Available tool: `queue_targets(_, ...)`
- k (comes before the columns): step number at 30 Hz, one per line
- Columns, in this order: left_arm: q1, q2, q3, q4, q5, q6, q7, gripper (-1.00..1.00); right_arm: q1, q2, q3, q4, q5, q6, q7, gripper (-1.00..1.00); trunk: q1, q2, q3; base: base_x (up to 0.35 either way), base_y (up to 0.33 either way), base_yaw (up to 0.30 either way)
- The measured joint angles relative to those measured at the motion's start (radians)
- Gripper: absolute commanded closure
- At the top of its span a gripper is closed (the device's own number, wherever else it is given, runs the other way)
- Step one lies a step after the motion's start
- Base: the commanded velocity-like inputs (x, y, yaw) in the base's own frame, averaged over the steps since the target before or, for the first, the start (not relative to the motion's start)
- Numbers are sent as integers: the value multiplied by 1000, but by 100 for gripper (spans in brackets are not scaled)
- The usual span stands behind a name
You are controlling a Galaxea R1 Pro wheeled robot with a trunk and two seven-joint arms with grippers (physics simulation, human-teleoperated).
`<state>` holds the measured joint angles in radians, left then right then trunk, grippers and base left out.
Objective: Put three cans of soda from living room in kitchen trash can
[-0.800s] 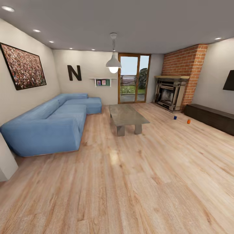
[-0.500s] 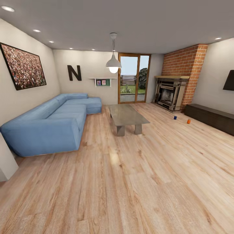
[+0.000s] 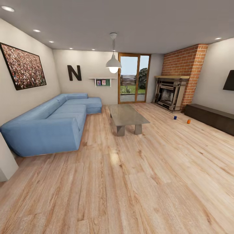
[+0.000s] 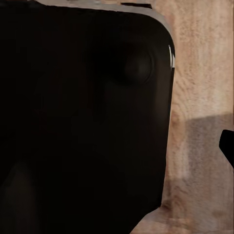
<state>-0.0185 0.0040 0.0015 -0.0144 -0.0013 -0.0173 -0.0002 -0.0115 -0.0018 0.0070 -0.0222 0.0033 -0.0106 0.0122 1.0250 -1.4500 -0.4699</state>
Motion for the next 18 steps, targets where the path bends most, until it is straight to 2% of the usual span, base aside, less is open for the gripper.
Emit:
queue_targets(9,-52,1,-5,-51,-4,-51,7,-100,-52,8,43,-51,2,-50,50,-100,0,0,0,0,0,0)
queue_targets(10,-54,1,-6,-186,-5,-58,7,-100,-70,7,75,-134,3,-202,83,-100,0,0,-1,0,0,0)
queue_targets(11,-105,1,-8,-410,-8,-67,7,-100,-143,4,86,-324,3,-211,84,-100,0,0,-1,0,0,0)
queue_targets(12,-145,2,-9,-675,-9,-76,8,-100,-220,2,89,-567,2,-212,85,-100,0,0,0,0,0,0)
queue_targets(13,-130,3,-9,-926,-10,-88,8,-100,-228,0,92,-756,2,-214,85,-100,0,0,0,0,0,0)
queue_targets(14,-114,3,-10,-982,-10,-103,8,-100,-200,-3,93,-777,2,-215,86,-100,0,0,0,0,0,0)
queue_targets(17,-62,6,-11,-998,-13,-162,9,-100,-114,-15,96,-849,3,-217,88,-100,0,0,0,0,0,0)
queue_targets(18,-29,7,-11,-1006,-14,-206,9,-100,-69,-27,97,-879,3,-218,89,-100,0,0,0,0,0,0)
